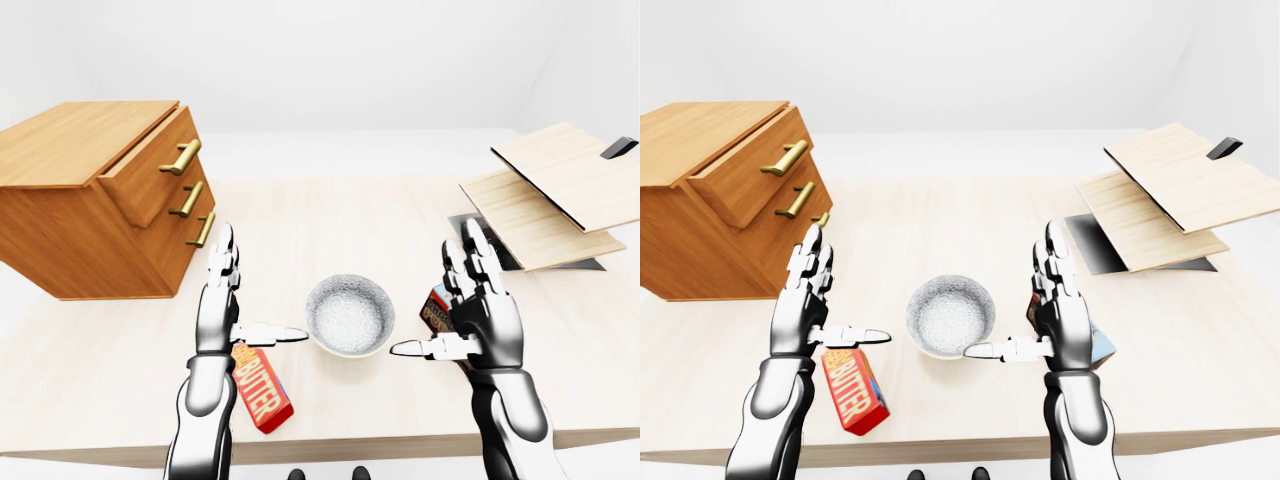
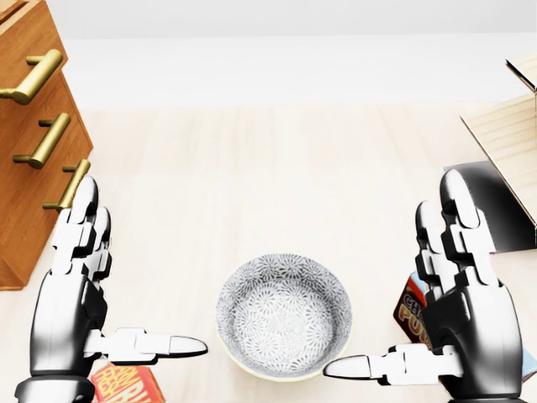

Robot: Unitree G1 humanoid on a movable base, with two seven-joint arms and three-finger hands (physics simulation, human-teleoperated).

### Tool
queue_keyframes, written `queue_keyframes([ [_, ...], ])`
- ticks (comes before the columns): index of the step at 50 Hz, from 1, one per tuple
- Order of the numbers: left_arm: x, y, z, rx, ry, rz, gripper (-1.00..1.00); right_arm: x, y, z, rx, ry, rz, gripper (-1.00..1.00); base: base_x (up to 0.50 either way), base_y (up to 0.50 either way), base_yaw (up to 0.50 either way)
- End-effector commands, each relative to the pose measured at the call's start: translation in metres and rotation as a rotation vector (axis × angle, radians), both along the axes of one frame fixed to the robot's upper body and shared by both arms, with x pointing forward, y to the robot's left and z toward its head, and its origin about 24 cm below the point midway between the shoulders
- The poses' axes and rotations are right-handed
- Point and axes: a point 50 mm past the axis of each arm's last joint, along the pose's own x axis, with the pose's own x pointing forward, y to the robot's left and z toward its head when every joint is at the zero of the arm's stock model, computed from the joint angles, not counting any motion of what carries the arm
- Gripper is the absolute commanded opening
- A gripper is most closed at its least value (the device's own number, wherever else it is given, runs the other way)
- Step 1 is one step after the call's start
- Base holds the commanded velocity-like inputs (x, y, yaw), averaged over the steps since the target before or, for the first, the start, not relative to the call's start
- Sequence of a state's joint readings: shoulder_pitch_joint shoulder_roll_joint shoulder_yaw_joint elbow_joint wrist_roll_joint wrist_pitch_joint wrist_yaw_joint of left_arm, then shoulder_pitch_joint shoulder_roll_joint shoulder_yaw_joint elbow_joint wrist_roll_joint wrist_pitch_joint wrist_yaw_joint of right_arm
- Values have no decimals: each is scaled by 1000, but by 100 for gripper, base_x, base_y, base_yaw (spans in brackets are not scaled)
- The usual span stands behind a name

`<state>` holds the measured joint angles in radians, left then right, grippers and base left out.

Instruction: Close the top drawer of the cabinet and put the bowl on top of it.

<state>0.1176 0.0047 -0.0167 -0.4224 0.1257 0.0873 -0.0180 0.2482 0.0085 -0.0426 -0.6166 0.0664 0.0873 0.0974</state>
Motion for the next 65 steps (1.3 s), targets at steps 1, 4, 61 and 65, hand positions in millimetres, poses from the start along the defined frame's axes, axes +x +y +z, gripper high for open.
queue_keyframes([
  [1,0,0,0,1,1,-1,100,1,0,-2,-1,11,1,100,0,26,0],
  [4,0,0,-2,1,7,-1,100,1,0,-3,0,13,2,100,0,26,0],
  [61,56,1,1,31,22,-20,100,-14,3,-5,12,14,71,100,0,6,0],
  [65,60,4,6,30,6,-16,100,-14,3,-5,11,15,73,100,0,0,0],
])
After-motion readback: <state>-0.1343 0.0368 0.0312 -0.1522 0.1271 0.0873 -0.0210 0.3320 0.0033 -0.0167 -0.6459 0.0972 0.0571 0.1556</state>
